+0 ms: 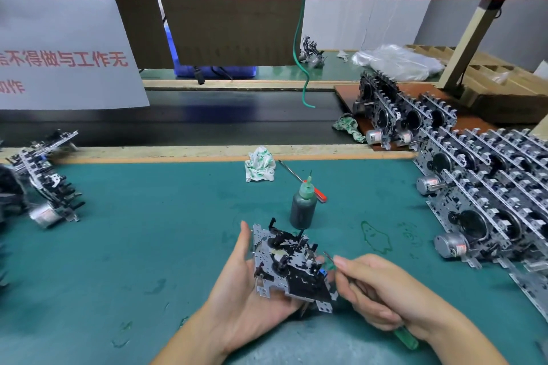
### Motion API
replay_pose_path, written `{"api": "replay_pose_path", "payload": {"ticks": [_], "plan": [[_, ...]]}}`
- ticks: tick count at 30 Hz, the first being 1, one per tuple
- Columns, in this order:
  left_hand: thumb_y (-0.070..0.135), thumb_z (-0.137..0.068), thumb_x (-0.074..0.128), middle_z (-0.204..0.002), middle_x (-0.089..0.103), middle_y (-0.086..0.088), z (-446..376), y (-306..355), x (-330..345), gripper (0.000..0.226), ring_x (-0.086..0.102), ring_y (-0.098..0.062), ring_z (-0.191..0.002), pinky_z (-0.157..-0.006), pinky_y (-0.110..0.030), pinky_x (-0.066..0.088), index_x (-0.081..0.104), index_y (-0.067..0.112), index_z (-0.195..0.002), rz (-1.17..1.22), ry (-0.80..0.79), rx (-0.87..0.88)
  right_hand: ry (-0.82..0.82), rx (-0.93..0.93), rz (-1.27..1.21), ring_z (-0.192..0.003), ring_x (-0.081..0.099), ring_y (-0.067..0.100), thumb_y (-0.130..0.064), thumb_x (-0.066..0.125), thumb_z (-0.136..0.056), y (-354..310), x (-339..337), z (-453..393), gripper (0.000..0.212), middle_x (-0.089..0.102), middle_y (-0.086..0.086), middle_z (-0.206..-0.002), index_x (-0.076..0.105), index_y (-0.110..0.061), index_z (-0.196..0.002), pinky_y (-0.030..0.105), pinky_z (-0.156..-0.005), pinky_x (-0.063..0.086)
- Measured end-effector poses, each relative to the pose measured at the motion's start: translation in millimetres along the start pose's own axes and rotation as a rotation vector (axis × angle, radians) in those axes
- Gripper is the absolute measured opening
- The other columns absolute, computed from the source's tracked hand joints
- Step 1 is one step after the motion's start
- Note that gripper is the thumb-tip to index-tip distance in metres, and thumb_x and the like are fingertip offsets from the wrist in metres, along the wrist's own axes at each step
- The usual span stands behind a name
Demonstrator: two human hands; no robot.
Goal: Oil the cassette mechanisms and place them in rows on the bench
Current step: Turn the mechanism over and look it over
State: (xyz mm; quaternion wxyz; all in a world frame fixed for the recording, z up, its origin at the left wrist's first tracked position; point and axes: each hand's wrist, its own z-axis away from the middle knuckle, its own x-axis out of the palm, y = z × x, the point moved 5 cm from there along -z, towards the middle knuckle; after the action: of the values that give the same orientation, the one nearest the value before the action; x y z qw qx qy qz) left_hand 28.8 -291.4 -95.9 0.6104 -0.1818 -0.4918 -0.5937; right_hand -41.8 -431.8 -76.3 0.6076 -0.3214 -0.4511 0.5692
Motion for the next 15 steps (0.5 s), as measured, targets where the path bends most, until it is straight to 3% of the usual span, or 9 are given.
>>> {"api": "replay_pose_path", "payload": {"ticks": [3, 5, 8, 10, 11, 13, 15], "plan": [[0.071, -0.078, 0.041, -0.132, 0.052, -0.028, 0, 0, 0, 0.091, 0.053, -0.04, -0.121, -0.103, -0.049, 0.041, 0.06, -0.007, -0.119, -0.026, -0.033, -0.017, 0.037, -0.028, 0.008, -0.024, 0.015, 0.008, -0.04, 0.047, -0.09, -2, -1, 0, 0.046, 0.03, -0.001, -0.029, 0.055, -0.012, -0.055, 0.01, -0.034, 0.018], [0.072, -0.078, 0.042, -0.134, 0.051, -0.027, 1, 1, 0, 0.089, 0.051, -0.042, -0.122, -0.103, -0.05, 0.041, 0.061, -0.003, -0.122, -0.082, -0.054, -0.027, 0.161, -0.107, 0.11, -0.024, 0.021, 0.009, -0.047, 0.048, -0.088, -8, -6, 1, 0.047, 0.033, 0.0, -0.03, 0.058, -0.016, -0.054, 0.012, -0.033, 0.023], [0.072, -0.076, 0.045, -0.129, 0.056, -0.026, 3, 1, 0, 0.084, 0.058, -0.044, -0.113, -0.102, -0.056, 0.04, 0.065, 0.003, -0.119, -0.215, -0.094, -0.048, 0.555, -0.258, 0.678, -0.039, 0.044, 0.013, -0.063, 0.043, -0.086, -18, -26, 9, 0.051, 0.047, 0.004, -0.04, 0.062, -0.023, -0.061, 0.025, -0.047, 0.039], [0.072, -0.077, 0.044, -0.129, 0.056, -0.026, 4, 0, -2, 0.082, 0.06, -0.043, -0.108, -0.101, -0.055, 0.042, 0.065, 0.005, -0.12, -0.304, -0.109, -0.085, 0.775, -0.325, 1.205, -0.066, 0.059, 0.013, -0.047, 0.051, -0.091, -27, -30, 18, 0.026, 0.062, -0.004, -0.063, 0.067, -0.031, -0.077, 0.029, -0.062, 0.045], [0.071, -0.078, 0.043, -0.129, 0.056, -0.025, 5, 0, -3, 0.08, 0.061, -0.041, -0.108, -0.1, -0.052, 0.044, 0.065, 0.006, -0.12, -0.339, -0.098, -0.101, 0.776, -0.39, 1.344, -0.08, 0.061, 0.013, -0.035, 0.061, -0.089, -29, -26, 20, 0.008, 0.065, -0.01, -0.077, 0.069, -0.032, -0.09, 0.028, -0.07, 0.045], [0.067, -0.085, 0.039, -0.126, 0.061, -0.018, 6, 4, -5, 0.067, 0.062, -0.034, -0.111, -0.095, -0.042, 0.048, 0.068, 0.015, -0.117, -0.456, -0.064, -0.115, 0.59, -0.479, 1.453, -0.097, 0.057, 0.011, -0.027, 0.067, -0.076, -22, -17, 19, 0.037, 0.062, -0.011, -0.1, 0.064, -0.028, -0.113, 0.028, -0.09, 0.04], [0.064, -0.086, 0.036, -0.117, 0.068, -0.004, 7, 4, 1, 0.055, 0.064, -0.019, -0.109, -0.088, -0.029, 0.051, 0.073, 0.029, -0.108, -0.597, -0.045, -0.158, 0.444, -0.568, 1.537, -0.101, 0.053, 0.005, -0.039, 0.061, -0.07, -14, -5, 23, 0.047, 0.059, -0.013, -0.104, 0.061, -0.028, -0.116, 0.028, -0.099, 0.032]]}}
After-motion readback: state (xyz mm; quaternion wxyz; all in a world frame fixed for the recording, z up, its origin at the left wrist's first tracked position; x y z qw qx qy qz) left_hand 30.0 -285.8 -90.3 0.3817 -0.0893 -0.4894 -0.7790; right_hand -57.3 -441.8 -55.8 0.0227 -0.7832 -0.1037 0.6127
